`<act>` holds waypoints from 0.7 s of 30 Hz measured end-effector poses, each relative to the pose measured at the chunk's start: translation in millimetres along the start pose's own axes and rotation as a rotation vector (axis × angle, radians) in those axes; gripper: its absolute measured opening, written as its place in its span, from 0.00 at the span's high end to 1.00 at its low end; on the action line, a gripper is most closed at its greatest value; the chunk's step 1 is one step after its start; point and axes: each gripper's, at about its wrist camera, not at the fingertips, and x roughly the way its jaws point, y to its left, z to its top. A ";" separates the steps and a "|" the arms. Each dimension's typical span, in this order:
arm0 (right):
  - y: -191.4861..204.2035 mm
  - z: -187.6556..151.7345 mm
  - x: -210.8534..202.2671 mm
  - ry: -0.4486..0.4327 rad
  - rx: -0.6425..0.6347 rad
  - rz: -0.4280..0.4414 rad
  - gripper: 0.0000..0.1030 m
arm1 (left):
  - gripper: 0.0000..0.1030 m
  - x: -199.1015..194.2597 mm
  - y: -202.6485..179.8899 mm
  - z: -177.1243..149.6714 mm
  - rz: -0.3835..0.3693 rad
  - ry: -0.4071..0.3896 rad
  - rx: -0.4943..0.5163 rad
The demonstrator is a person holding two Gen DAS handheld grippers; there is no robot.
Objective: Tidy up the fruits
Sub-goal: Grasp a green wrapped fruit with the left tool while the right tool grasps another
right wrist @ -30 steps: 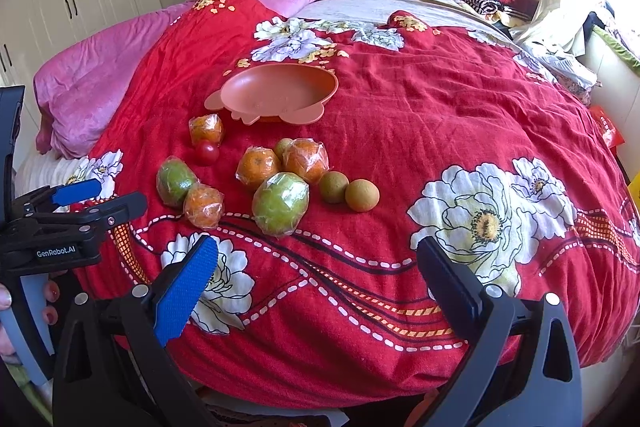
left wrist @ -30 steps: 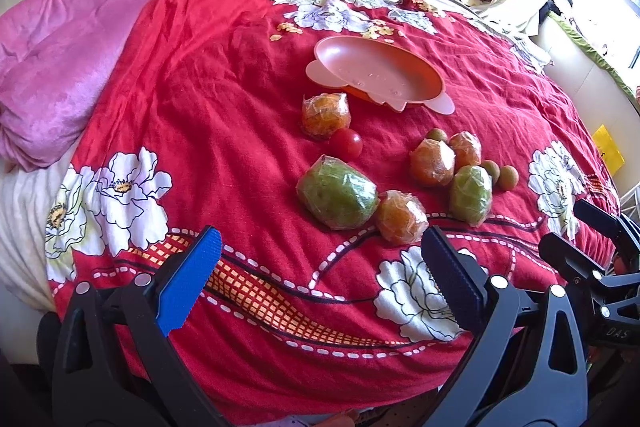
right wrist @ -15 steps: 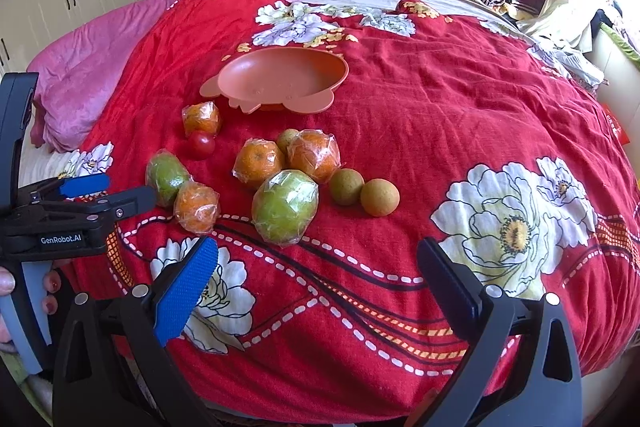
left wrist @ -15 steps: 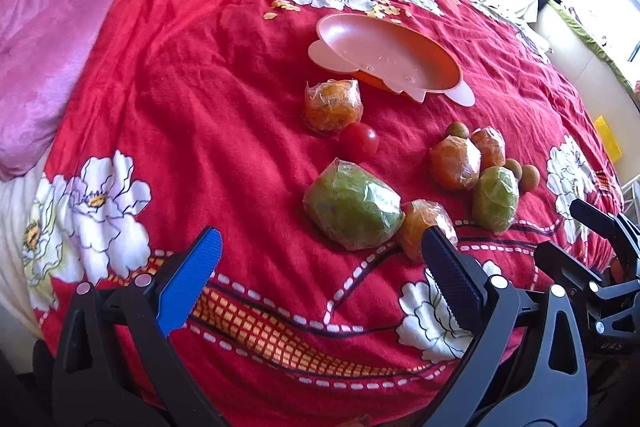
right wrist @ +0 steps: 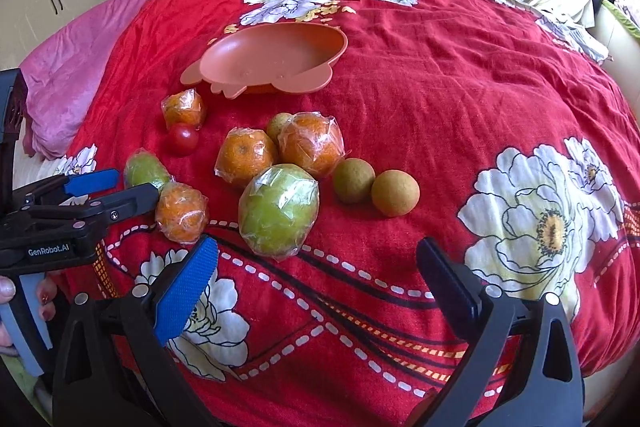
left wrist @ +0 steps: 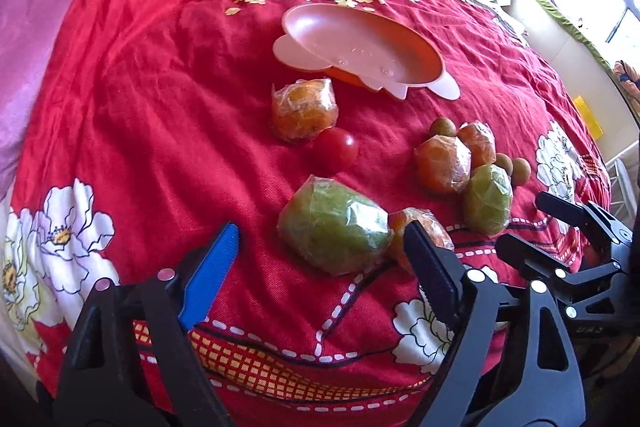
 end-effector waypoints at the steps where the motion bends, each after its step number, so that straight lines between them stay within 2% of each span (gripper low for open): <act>1: 0.7 0.7 0.8 0.002 0.000 0.002 0.05 | 0.28 0.9 0.1 1.1 -0.004 0.000 0.003; 5: 5.7 3.0 4.2 0.006 -0.014 0.026 0.06 | 0.36 3.5 7.0 3.9 -0.032 0.006 -0.001; 7: 8.0 4.0 6.1 0.009 -0.020 0.030 0.14 | 0.37 3.8 10.8 4.3 -0.052 0.011 -0.005; 8: 9.2 4.8 7.6 0.012 -0.022 0.032 0.24 | 0.38 3.4 12.5 4.1 -0.062 0.010 -0.004; 11: 10.7 6.7 10.7 0.017 -0.029 0.033 0.28 | 0.39 2.2 14.3 3.0 -0.079 0.009 -0.002; 13: 11.2 7.8 11.9 0.016 -0.031 0.039 0.38 | 0.40 1.7 14.4 2.7 -0.086 0.007 0.004; 17: 12.2 11.0 15.9 0.020 -0.035 0.050 0.43 | 0.40 2.9 11.1 1.9 -0.076 0.007 0.023; 21: 15.3 13.1 20.0 0.021 -0.050 0.049 0.53 | 0.40 6.8 10.0 2.3 -0.075 0.012 0.031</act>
